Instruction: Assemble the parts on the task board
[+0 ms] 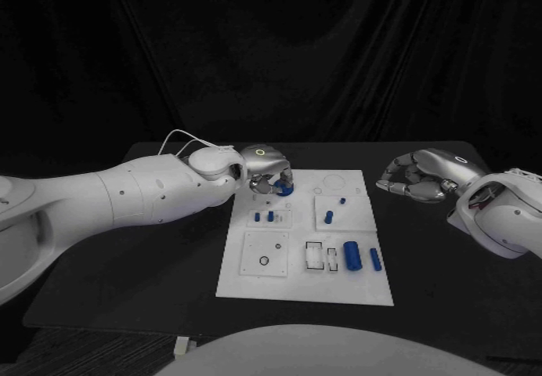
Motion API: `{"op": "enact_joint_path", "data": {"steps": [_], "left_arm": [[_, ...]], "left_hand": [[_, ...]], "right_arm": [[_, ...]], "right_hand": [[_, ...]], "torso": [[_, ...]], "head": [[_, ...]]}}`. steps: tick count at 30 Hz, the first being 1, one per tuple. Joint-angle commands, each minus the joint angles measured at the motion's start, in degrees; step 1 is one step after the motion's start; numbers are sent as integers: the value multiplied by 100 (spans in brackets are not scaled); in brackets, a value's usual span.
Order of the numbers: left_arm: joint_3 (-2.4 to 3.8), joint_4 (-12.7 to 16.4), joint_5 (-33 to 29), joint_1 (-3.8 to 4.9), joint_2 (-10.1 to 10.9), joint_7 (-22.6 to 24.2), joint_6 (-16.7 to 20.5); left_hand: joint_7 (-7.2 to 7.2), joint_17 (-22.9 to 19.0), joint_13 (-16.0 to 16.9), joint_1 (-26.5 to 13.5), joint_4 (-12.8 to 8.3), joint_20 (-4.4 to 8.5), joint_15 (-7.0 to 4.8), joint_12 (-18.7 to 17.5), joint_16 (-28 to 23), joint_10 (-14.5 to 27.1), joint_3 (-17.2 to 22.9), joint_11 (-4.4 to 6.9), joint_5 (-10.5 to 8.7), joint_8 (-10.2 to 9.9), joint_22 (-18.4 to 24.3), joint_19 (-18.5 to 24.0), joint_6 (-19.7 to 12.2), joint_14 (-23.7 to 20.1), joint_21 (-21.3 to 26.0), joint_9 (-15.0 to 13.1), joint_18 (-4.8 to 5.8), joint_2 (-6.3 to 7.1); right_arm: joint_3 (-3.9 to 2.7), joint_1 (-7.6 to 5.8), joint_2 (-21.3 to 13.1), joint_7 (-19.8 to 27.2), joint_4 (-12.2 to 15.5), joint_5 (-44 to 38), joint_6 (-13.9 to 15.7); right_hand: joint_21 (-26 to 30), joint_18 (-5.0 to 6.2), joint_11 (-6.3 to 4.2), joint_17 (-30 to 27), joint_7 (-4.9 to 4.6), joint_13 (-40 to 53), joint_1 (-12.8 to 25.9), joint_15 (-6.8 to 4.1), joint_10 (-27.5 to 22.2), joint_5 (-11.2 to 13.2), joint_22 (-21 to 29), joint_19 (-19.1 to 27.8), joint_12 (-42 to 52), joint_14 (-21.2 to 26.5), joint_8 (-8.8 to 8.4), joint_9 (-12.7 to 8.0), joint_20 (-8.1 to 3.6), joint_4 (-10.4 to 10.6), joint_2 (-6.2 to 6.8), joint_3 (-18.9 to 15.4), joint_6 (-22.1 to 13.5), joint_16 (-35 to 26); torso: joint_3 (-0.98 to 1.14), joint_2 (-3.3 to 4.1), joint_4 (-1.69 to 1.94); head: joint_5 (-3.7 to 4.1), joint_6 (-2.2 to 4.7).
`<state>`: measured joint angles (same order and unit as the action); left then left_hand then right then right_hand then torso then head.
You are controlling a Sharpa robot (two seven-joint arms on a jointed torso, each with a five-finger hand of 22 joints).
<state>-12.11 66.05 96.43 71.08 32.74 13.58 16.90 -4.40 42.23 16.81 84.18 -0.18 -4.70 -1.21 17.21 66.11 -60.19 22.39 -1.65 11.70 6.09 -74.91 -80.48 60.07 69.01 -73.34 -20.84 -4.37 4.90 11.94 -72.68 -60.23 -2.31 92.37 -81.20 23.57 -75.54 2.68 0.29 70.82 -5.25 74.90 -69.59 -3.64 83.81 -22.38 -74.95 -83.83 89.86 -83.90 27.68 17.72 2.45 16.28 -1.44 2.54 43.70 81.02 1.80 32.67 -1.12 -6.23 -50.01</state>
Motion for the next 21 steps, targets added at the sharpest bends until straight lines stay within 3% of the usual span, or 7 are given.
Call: {"op": "enact_joint_path", "data": {"steps": [1, 8, 11, 21], "left_arm": [[1, 115, 3, 59, 88, -18, 70], [-1, 154, 3, 111, 230, -52, -148], [-2, 141, 3, 109, 245, -52, -228], [-3, 75, 3, 5, 213, -77, -391]], "left_hand": [[1, -8, -9, 9, 9, -4, -9, -27, -6, -19, 5, 30, -28, -31, -998, 25, -29, -25, 26, 8, 51, 2], [0, -42, -11, -4, 20, -5, -11, -32, -24, -59, -3, 33, -58, -28, -991, 40, 0, -44, 52, 10, 46, -3], [0, -50, -11, -9, 23, -5, -12, -34, -28, -64, -6, 33, -67, -28, -992, 39, 4, -49, 51, 11, 46, -3], [12, -96, 2, -5, 17, -6, -20, -22, -51, -140, -21, 47, -93, -21, -988, 50, 44, -75, 69, 11, 43, -6]], "right_arm": [[-4, 13, -2, -34, 1, -13, -1], [-4, 15, 2, -31, -9, -13, -8], [-4, 20, 3, -31, -11, -13, -11], [-4, 36, 16, -26, -20, -13, -24]], "right_hand": [[30, 72, 29, -7, -17, 1510, -46, 23, 619, -27, -1052, -78, 14, -281, -19, -8, 36, 1, -1, -14, 9, -25], [32, 72, 28, -9, -17, 1510, -48, 22, 619, -27, -1051, -77, 14, -280, -19, -10, 36, 0, -3, -13, 12, -26], [32, 72, 28, -9, -17, 1510, -48, 22, 619, -27, -1051, -77, 14, -280, -19, -10, 36, 0, -3, -13, 12, -26], [41, 74, 28, -14, -16, 1510, -51, 22, 619, -28, -1049, -74, 14, -280, -20, -11, 36, -1, -3, -13, 13, -28]], "torso": [[2, -9, 2], [16, -6, -7], [11, -6, 1], [-10, 4, 11]], "head": [[11, 1], [0, 1], [-4, 1], [-18, 1]]}}
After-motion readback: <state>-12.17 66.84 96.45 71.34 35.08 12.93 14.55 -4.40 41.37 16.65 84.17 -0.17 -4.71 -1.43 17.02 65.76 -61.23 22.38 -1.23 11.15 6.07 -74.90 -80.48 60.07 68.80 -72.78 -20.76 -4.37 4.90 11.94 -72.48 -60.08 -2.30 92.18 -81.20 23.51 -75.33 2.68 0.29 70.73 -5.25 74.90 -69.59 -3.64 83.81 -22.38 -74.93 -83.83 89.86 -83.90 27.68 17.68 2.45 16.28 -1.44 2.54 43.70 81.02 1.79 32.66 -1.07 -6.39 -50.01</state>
